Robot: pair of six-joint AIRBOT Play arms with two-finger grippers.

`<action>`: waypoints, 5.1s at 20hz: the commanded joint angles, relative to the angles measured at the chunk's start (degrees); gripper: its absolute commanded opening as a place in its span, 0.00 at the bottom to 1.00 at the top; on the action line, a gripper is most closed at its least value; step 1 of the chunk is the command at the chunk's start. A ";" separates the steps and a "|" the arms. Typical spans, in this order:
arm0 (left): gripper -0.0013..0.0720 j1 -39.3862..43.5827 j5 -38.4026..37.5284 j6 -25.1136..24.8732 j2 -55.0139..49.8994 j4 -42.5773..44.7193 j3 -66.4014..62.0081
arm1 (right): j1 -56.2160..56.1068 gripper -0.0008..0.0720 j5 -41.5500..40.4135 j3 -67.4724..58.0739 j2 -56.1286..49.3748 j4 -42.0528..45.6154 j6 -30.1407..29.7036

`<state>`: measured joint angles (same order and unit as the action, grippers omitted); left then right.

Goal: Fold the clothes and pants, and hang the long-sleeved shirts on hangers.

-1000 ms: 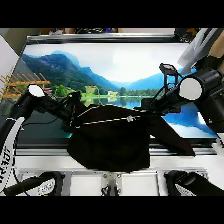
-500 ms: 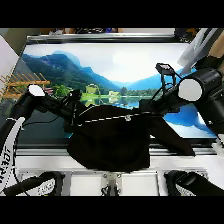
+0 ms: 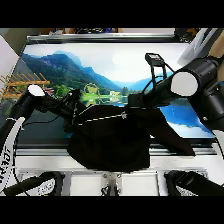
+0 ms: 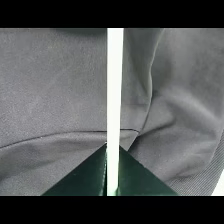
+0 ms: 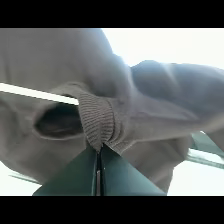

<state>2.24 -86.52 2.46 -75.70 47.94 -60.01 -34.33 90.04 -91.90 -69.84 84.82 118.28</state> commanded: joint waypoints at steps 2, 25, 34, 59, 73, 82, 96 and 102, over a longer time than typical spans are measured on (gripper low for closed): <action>0.04 0.02 0.00 -0.15 -0.02 -0.07 0.02 | -4.72 0.04 -0.63 -7.96 -6.27 -0.09 0.02; 0.04 0.02 -0.20 -4.15 -0.04 -0.09 0.02 | -10.10 0.41 -8.59 -17.00 -16.65 -4.57 -0.92; 0.04 0.02 -0.35 -4.15 -0.04 -0.07 0.02 | -10.03 0.56 -4.11 -17.14 -13.60 -6.03 -4.50; 0.04 0.02 -0.46 -4.15 -0.04 0.00 0.02 | 5.90 0.93 9.38 -14.25 1.11 -14.62 -42.10; 0.04 0.02 -0.59 -4.15 -0.04 -0.02 0.02 | 60.72 0.93 -4.22 42.42 19.69 -66.25 -105.26; 0.04 0.02 -1.60 -4.15 -0.04 0.02 0.02 | 60.61 0.93 -11.10 61.81 14.75 -72.57 -133.48; 0.04 0.04 -2.01 -4.11 -0.04 0.04 0.02 | 48.87 0.93 -5.11 60.19 1.49 -80.13 -142.05; 0.04 0.04 -2.01 -4.11 -0.04 0.02 0.02 | 44.41 0.93 -6.19 57.13 -1.07 -80.11 -138.42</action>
<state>2.26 -88.53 -1.65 -75.75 47.99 -60.01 12.16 84.20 -33.52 -69.60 4.73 -21.80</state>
